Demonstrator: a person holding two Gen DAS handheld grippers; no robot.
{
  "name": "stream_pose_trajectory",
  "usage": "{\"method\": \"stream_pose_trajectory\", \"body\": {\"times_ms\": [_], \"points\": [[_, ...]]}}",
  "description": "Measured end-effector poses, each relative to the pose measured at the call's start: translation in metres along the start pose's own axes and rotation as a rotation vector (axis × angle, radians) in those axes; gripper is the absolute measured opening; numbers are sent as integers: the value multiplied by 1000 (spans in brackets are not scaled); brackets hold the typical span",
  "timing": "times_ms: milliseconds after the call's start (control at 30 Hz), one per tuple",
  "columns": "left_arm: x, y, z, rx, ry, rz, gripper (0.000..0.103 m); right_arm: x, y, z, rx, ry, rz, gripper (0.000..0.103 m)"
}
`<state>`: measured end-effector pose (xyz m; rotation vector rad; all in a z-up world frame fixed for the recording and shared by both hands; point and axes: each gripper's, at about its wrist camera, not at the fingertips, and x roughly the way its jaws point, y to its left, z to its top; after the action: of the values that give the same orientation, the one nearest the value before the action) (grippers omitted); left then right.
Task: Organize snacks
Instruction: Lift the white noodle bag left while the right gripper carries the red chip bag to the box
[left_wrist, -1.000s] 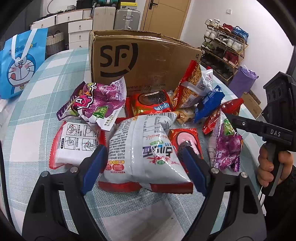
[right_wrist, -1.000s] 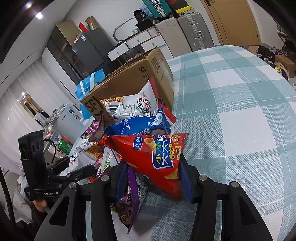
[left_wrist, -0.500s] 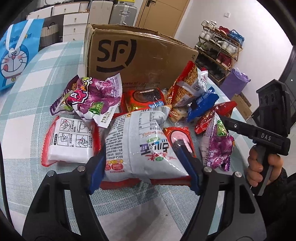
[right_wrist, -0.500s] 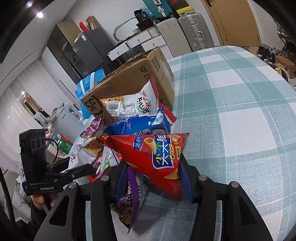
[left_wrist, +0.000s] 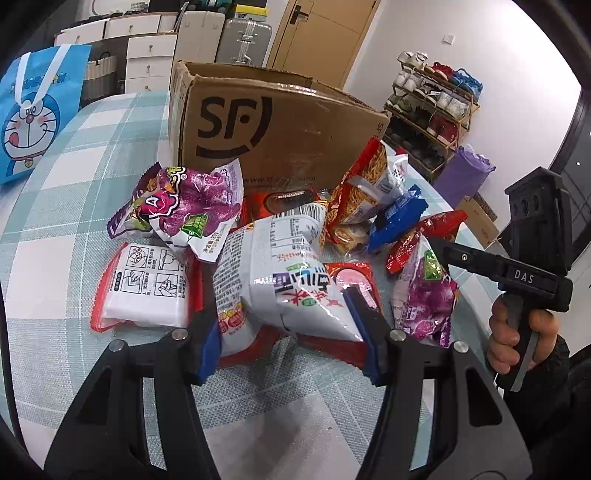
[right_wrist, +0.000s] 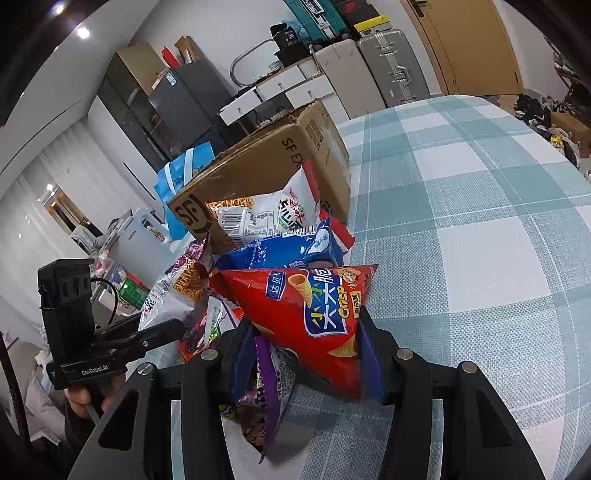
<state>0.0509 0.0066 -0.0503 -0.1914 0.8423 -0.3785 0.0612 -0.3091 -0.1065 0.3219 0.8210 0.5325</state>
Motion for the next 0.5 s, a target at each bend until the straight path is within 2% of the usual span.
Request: {"method": "stream_pose_trajectory", "body": {"times_ms": [267,500], "points": [[-16,7,-1,-23,-52,-44,56,-12,-3,-3,28,-36,49,51],[-22,3,1,-17,-80,-42,56,-23,-4,-5,39,-77,76,51]]}}
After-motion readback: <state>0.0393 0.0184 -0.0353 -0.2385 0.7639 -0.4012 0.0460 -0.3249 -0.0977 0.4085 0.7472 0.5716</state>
